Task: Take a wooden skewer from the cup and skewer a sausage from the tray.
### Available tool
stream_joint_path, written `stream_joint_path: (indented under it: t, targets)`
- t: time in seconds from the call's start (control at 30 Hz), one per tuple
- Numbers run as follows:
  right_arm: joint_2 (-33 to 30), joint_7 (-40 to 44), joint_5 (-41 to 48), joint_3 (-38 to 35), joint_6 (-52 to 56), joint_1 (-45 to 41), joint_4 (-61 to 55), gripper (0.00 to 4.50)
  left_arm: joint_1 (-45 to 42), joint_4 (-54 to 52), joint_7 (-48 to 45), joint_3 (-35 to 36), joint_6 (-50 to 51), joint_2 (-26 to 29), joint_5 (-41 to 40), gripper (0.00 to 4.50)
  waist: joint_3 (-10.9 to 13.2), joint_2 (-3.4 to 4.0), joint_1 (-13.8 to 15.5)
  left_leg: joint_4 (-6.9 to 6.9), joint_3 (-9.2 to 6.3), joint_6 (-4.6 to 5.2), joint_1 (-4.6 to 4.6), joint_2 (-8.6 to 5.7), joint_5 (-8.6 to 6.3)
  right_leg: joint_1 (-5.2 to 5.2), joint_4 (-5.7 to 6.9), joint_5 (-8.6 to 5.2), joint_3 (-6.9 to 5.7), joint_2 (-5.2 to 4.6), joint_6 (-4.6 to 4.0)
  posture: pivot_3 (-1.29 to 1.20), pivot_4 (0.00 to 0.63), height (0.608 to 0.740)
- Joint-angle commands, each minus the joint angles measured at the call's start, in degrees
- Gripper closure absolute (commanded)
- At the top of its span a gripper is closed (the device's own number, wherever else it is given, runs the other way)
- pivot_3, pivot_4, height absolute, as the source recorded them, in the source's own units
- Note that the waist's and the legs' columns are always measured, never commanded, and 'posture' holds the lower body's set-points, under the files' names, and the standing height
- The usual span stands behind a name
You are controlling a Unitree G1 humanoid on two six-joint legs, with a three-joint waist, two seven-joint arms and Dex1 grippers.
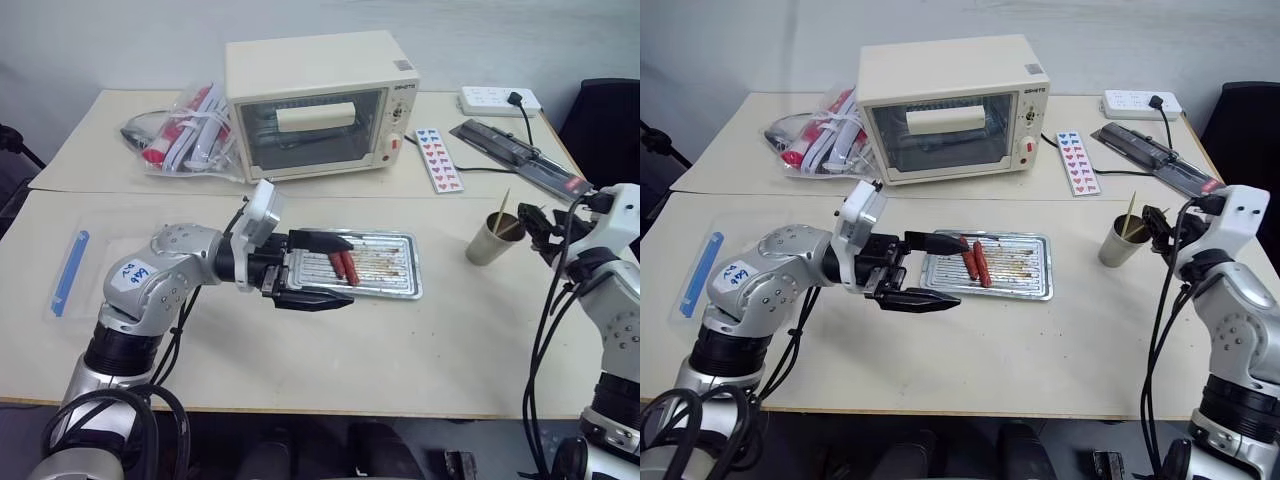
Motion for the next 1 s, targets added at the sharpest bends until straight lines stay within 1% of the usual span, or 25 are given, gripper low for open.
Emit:
stream_joint_path:
  t: [0.03,0.17,0.27,0.47,0.5,0.67,0.73,0.8,0.9,1.0]
  targets:
    - [0.5,-0.5,-0.4,0.0,-2.3,-1.8,-0.6,2.1,-1.1,0.3,-0.5,0.5,-1.9,-0.7,1.0,0.0,0.0,0.0,0.0,0.01,0.02,0.0,0.0,0.0,0.0,-0.01,0.01,0.0,0.03,0.0,0.0,0.0,0.15,0.74]
    - [1.0,-0.4,-0.5,0.1,-2.8,-2.4,-0.1,2.1,-1.5,0.8,-0.4,0.5,-2.4,-1.3,1.9,0.0,0.0,0.0,0.0,0.02,0.11,0.0,0.02,0.01,0.0,-0.07,0.05,0.0,0.15,0.03,0.0,0.0,0.15,0.74]
    - [1.5,-0.3,-0.2,-0.2,-3.5,-2.6,0.2,2.63,-1.7,0.8,-0.1,0.5,-2.5,-1.7,2.5,0.0,0.0,0.0,0.0,0.02,0.14,0.01,0.01,0.02,-0.01,-0.07,0.06,0.0,0.18,0.03,0.0,0.0,0.15,0.74]
    - [1.8,-0.2,-0.2,0.1,-3.9,-2.7,0.3,4.27,-1.8,0.7,0.1,0.3,-3.0,-2.1,3.7,0.0,0.0,0.0,0.0,0.02,0.18,0.01,0.01,0.03,-0.01,-0.1,0.08,0.0,0.22,0.04,0.0,0.0,0.15,0.74]
    - [1.9,-0.2,-0.3,0.2,-4.0,-2.7,0.2,4.45,-1.9,0.7,0.1,0.3,-2.9,-2.2,3.8,0.0,0.0,0.0,0.0,0.02,0.19,0.01,0.01,0.03,-0.01,-0.11,0.08,0.0,0.23,0.04,0.0,0.0,0.15,0.74]
    - [0.0,-1.1,-0.9,0.1,-3.1,-2.9,-2.8,4.45,-1.3,0.7,0.7,0.3,-3.9,-2.7,5.3,0.0,0.0,0.0,0.0,0.02,0.23,0.02,0.03,0.04,-0.01,-0.11,0.09,0.0,0.28,0.05,0.0,0.0,0.15,0.74]
    - [-2.2,-1.8,-0.2,-1.0,-0.9,-3.4,-6.0,4.45,-0.4,0.8,1.9,0.6,-5.7,-2.9,6.9,0.0,0.0,0.0,0.0,0.02,0.24,0.02,0.02,0.04,-0.01,-0.12,0.08,0.01,0.29,0.05,0.01,0.0,0.15,0.74]
    - [-4.3,-3.0,2.6,-3.3,2.9,-4.6,-9.9,4.45,0.9,0.8,3.1,1.3,-7.1,-2.9,8.1,0.0,0.0,0.07,0.1,0.02,0.26,0.02,0.01,0.04,-0.01,-0.14,0.08,0.01,0.32,0.05,0.01,0.0,0.15,0.74]
    - [-6.9,-6.1,9.5,-7.4,11.6,-7.8,-15.5,4.45,3.2,0.3,4.3,2.8,-8.5,-2.5,8.8,0.0,0.0,0.08,0.0,0.01,0.3,0.03,0.01,0.08,-0.02,-0.17,0.05,0.01,0.35,0.07,0.01,0.0,0.15,0.74]
    - [-5.7,-12.7,20.4,-12.3,21.7,-12.8,-17.6,4.45,4.7,0.0,5.7,3.5,-9.7,-2.8,9.3,0.0,0.0,0.07,-0.1,-0.02,0.31,0.02,0.03,0.16,-0.02,-0.18,0.04,0.01,0.36,0.11,0.01,0.0,0.15,0.74]
